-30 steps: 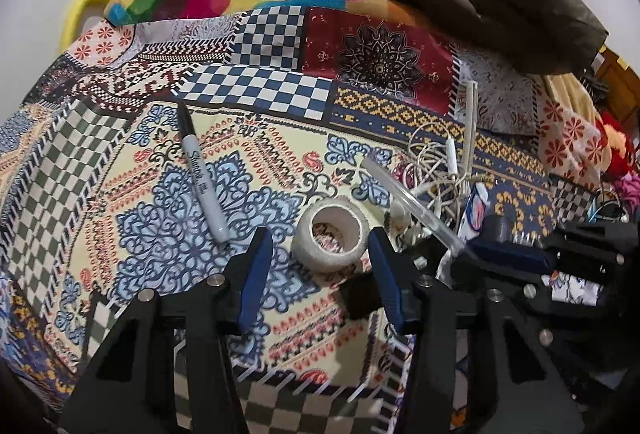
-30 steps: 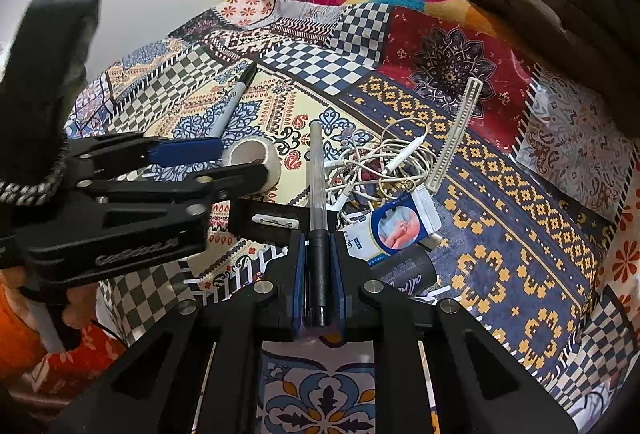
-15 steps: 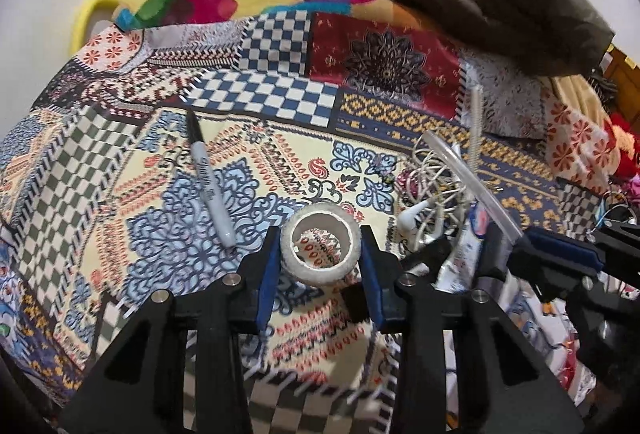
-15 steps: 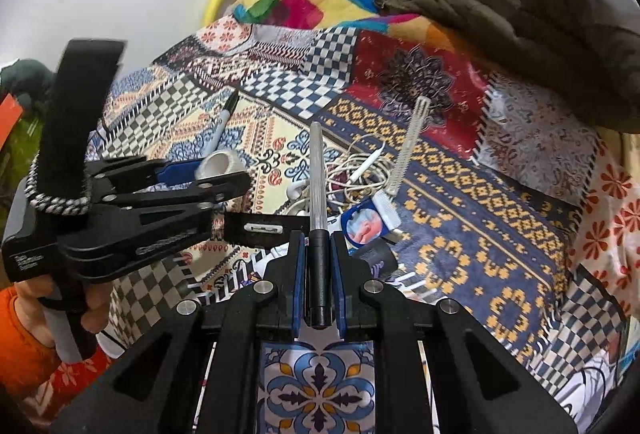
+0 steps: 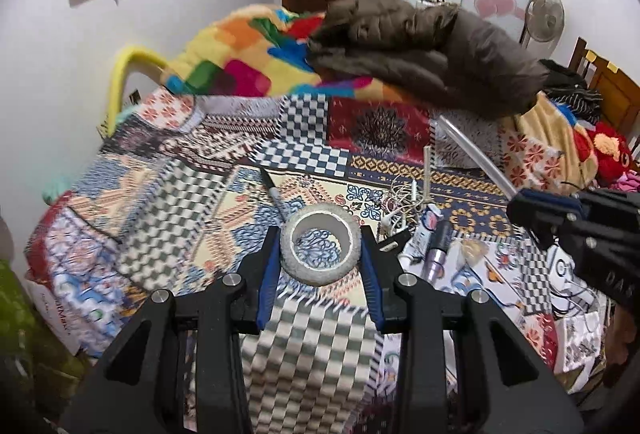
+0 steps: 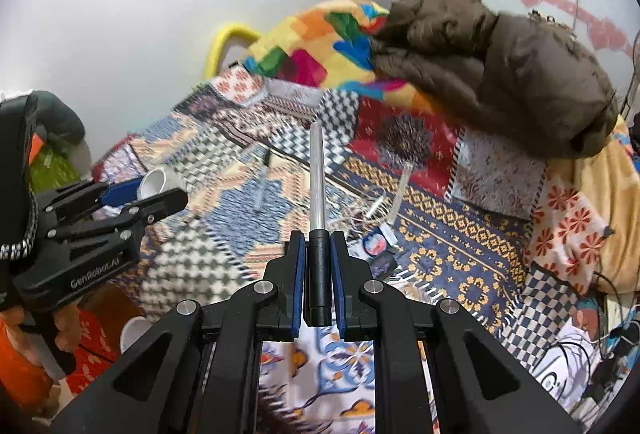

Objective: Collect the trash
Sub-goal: 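Carry the tape roll with the left tool over the white bin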

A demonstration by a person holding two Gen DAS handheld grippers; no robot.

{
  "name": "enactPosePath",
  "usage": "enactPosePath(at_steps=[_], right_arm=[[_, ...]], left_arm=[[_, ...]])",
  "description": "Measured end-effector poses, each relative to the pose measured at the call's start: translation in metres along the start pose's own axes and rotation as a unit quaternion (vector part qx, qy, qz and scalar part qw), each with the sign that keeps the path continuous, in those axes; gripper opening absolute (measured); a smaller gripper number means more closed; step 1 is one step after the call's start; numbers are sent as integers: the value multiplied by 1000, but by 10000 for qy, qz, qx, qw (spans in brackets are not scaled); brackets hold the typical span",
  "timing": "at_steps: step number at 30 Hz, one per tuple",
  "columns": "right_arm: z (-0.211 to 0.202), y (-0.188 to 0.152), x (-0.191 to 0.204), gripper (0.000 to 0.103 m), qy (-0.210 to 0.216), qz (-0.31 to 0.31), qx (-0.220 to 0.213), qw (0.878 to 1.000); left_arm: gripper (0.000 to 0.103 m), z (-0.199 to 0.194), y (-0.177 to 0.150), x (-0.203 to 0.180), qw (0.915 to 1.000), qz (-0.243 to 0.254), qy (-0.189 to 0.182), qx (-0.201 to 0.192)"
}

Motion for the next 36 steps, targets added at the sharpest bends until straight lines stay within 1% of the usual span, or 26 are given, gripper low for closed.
enactPosePath(at_steps=[3,8,10,14,19,24,29,32,36], right_arm=[[-28,5,18,12,14,-69,-152,9999],[-67,9,56,12,72,-201,-337,9992],[-79,7,71,12,100,-245,-391,9989],[-100,3,105,12,171,-408,-473,9979],[-118,-9,147,12,329,-533,-497,9968],[-127,-26,188,12,541,-573,-426,9960],[-118,-45,231,12,732,-712,-243,9945],[-115,-58,258,12,829,-854,-165,9927],[-102,-77,295,12,1007,-991,32,9900]], left_arm=[[37,-39,-2,7,9998,-8,62,-167],[37,-102,-11,22,9990,-230,46,-383],[37,-127,-16,28,9984,-254,126,-495],[37,-172,-27,45,9973,-371,161,-617],[37,-222,-52,76,9953,-480,422,-721],[37,-267,-90,114,9929,-687,632,-740],[37,-298,-130,152,9894,-989,810,-688],[37,-309,-152,172,9871,-1158,915,-619],[37,-319,-184,201,9838,-1350,1087,-467]])
Point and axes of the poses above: each gripper's, at about its wrist camera, not at the fingertips, and z roughly the way its jaws point, x to its left, y to its top, the point moved 3 cm from there along z, roughly the way its jaws point, and after that the axes turned 6 degrees about -x, right-handed, at the moved point
